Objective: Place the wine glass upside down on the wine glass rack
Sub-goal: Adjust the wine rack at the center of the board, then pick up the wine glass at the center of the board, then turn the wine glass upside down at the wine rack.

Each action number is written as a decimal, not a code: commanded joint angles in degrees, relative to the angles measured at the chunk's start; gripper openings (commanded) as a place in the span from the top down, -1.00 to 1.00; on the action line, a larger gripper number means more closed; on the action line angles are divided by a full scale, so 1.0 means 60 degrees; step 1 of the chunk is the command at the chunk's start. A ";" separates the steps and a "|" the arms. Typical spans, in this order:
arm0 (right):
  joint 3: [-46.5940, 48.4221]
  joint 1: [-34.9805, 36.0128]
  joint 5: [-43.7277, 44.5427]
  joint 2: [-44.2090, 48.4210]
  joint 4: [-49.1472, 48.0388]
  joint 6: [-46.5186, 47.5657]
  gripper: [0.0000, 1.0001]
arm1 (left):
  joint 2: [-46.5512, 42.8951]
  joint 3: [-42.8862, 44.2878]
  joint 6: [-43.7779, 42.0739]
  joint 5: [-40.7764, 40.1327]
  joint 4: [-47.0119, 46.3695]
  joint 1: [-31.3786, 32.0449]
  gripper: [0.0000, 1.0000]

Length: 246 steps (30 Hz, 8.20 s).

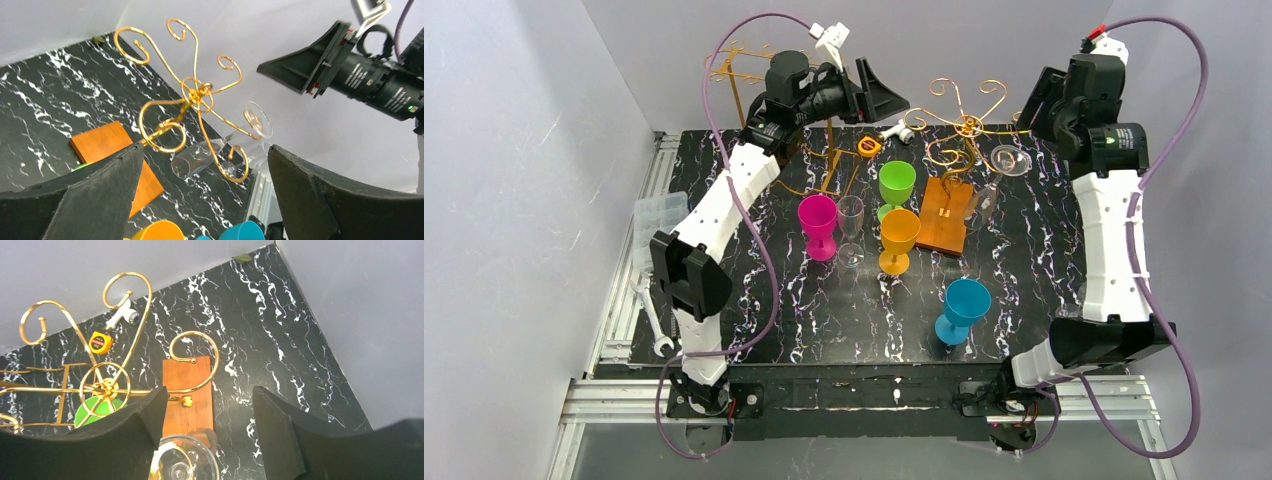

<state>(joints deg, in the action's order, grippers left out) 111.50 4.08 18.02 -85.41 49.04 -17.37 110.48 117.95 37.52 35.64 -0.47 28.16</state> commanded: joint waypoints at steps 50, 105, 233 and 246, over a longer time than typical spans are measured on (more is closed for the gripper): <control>-0.8055 0.3972 -0.5148 0.5562 0.1335 -0.2438 -0.34 | -0.7350 -0.5573 -0.9152 -0.4178 0.9257 -0.0943 -0.97; -0.0564 0.8945 -0.1628 0.1929 0.3612 -0.1600 0.97 | -0.7544 -0.5139 -0.6614 -0.0485 0.8829 -0.0944 -0.97; -0.8638 0.9130 0.5047 0.6100 -0.3943 -0.0389 0.01 | -0.7835 -0.5069 -0.8948 -0.0857 0.5723 -0.0732 -0.88; -0.8993 0.4786 -0.0277 0.5405 -0.5136 -0.0127 0.09 | -0.7998 -0.5381 -0.9212 -0.0960 0.5605 -0.0737 -0.88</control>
<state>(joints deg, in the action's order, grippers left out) 58.28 32.95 23.27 -54.13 24.12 -19.25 63.96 86.63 -16.99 29.41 33.45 23.51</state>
